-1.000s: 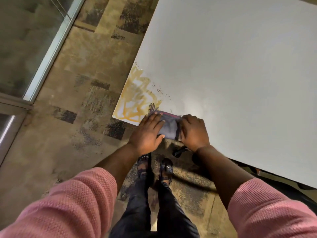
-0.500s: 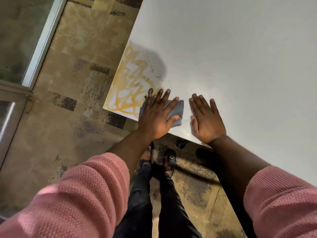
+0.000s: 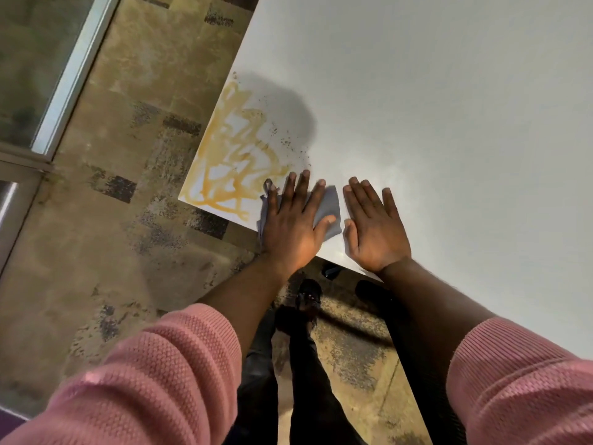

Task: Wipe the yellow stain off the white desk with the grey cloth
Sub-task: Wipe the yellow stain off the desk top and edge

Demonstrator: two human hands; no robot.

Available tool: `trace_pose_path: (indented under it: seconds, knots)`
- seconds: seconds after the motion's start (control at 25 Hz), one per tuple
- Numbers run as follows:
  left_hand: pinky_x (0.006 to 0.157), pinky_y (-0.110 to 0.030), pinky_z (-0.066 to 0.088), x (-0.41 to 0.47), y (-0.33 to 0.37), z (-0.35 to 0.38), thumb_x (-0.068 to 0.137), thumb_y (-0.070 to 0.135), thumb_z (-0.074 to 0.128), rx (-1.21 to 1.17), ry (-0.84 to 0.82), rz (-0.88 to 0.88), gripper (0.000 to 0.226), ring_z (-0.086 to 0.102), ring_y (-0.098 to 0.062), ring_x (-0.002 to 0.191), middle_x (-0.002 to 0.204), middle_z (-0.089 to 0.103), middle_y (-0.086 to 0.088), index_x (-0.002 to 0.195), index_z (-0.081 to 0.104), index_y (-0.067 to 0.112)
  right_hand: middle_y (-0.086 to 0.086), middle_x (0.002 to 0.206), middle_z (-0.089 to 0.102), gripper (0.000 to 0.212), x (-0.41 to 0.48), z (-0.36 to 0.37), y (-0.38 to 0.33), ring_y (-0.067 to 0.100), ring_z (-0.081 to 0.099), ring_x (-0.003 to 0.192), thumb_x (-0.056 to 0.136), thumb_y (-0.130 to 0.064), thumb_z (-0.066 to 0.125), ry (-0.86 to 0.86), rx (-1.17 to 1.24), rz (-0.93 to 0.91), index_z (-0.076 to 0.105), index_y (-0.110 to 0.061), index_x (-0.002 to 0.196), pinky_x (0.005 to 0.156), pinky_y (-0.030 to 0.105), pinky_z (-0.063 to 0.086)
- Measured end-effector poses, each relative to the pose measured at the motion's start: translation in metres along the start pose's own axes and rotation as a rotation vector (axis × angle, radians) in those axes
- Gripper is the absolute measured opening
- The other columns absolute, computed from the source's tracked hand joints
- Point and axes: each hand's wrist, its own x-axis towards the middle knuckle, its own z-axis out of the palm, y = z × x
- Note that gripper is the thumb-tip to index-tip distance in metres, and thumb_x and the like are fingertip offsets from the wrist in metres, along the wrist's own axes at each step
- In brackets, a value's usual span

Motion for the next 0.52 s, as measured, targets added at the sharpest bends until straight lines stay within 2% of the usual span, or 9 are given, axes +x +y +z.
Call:
trace_pose_path:
  seconds: [0.16, 0.2, 0.24, 0.28, 0.4, 0.44, 0.52]
  knots:
    - [0.124, -0.062, 0.001, 0.042, -0.003, -0.007, 0.103, 0.065, 0.026, -0.037, -0.002, -0.258, 0.077, 0.004, -0.034, 0.158, 0.171, 0.008, -0.013, 0.163, 0.012, 0.019, 0.008, 0.172, 0.019, 0.066, -0.001, -0.001, -0.002, 0.025, 0.013, 0.160, 0.103, -0.033, 0.034, 0.005, -0.007, 0.002, 0.023, -0.011, 0.164, 0.130, 0.052, 0.006]
    - [0.124, -0.061, 0.000, 0.045, -0.008, -0.011, 0.103, 0.065, 0.026, -0.079, -0.006, -0.268, 0.078, 0.002, -0.033, 0.158, 0.171, 0.006, -0.012, 0.163, 0.010, 0.019, 0.008, 0.172, 0.018, 0.066, -0.001, 0.000, -0.002, 0.025, 0.013, 0.160, 0.103, -0.033, 0.034, 0.006, -0.005, 0.000, 0.023, -0.011, 0.164, 0.130, 0.052, 0.005]
    - [0.125, -0.060, 0.001, 0.045, -0.015, -0.016, 0.104, 0.063, 0.028, -0.093, 0.001, -0.200, 0.076, 0.001, -0.033, 0.158, 0.172, 0.004, -0.011, 0.164, 0.009, 0.019, 0.008, 0.172, 0.019, 0.066, -0.001, 0.000, -0.002, 0.025, 0.013, 0.160, 0.103, -0.033, 0.034, 0.006, 0.000, 0.000, 0.023, -0.011, 0.164, 0.130, 0.051, 0.005]
    - [0.126, -0.060, 0.003, 0.043, -0.024, -0.019, 0.105, 0.059, 0.031, -0.080, 0.012, -0.058, 0.074, -0.001, -0.033, 0.158, 0.172, 0.004, -0.010, 0.164, 0.009, 0.020, 0.008, 0.172, 0.019, 0.066, -0.001, 0.000, -0.002, 0.025, 0.014, 0.160, 0.102, -0.032, 0.034, 0.010, 0.006, 0.002, 0.024, -0.011, 0.164, 0.130, 0.051, 0.004]
    - [0.127, -0.053, 0.006, 0.037, -0.048, -0.021, 0.106, 0.053, 0.032, -0.034, -0.098, 0.464, 0.067, -0.005, -0.029, 0.158, 0.172, 0.005, -0.008, 0.163, 0.014, 0.023, 0.008, 0.172, 0.020, 0.066, 0.000, 0.002, -0.001, 0.025, 0.014, 0.160, 0.102, -0.031, 0.037, 0.022, 0.013, 0.008, 0.024, -0.011, 0.164, 0.130, 0.051, 0.004]
    - [0.128, -0.051, 0.007, 0.036, -0.052, -0.017, 0.106, 0.053, 0.031, -0.017, -0.128, 0.539, 0.066, -0.003, -0.027, 0.159, 0.172, 0.007, -0.006, 0.163, 0.016, 0.023, 0.008, 0.172, 0.020, 0.066, 0.000, 0.003, 0.000, 0.025, 0.015, 0.160, 0.102, -0.031, 0.037, 0.023, 0.013, 0.005, 0.024, -0.011, 0.164, 0.130, 0.051, 0.005]
    - [0.128, -0.048, 0.009, 0.038, -0.053, -0.011, 0.106, 0.051, 0.033, 0.010, -0.144, 0.535, 0.065, 0.000, -0.026, 0.159, 0.172, 0.010, -0.005, 0.163, 0.019, 0.023, 0.009, 0.172, 0.021, 0.066, 0.000, 0.003, 0.001, 0.026, 0.015, 0.160, 0.102, -0.032, 0.037, 0.025, 0.012, 0.000, 0.025, -0.011, 0.164, 0.129, 0.052, 0.005]
